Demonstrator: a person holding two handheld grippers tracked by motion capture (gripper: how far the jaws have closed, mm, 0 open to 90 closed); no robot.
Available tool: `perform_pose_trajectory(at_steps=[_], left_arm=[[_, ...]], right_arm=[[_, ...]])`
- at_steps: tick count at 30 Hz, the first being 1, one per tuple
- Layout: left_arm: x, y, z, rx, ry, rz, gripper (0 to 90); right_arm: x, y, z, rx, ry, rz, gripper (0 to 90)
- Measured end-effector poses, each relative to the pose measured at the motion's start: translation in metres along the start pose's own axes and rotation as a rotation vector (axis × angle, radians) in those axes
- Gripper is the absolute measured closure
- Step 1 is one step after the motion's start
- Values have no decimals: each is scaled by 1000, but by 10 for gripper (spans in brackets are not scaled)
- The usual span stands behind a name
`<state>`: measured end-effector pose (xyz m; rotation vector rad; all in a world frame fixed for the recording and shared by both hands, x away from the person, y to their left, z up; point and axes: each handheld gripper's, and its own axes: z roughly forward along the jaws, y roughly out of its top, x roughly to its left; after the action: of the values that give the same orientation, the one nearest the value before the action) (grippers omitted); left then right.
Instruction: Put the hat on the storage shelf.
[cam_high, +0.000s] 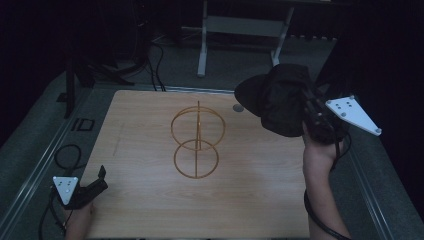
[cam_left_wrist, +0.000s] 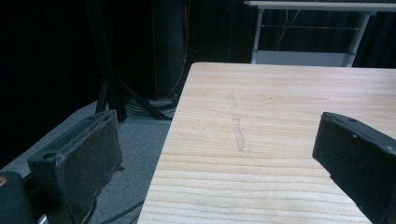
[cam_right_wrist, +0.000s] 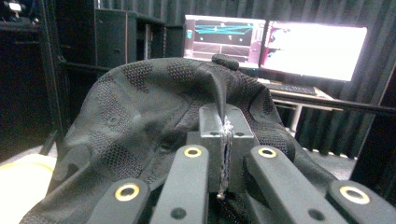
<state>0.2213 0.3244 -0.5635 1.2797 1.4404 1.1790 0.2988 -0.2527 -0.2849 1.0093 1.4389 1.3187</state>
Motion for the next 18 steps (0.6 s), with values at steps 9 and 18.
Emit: perform_pose_trajectory(at_steps=[9, 18], left_arm=[[0, 0, 0, -1, -2, -1, 18], [0, 0, 0, -1, -4, -2, 18]], right_arm=[[20, 10, 3, -33, 48, -2, 887], [48, 19, 12, -51, 116, -2, 887]])
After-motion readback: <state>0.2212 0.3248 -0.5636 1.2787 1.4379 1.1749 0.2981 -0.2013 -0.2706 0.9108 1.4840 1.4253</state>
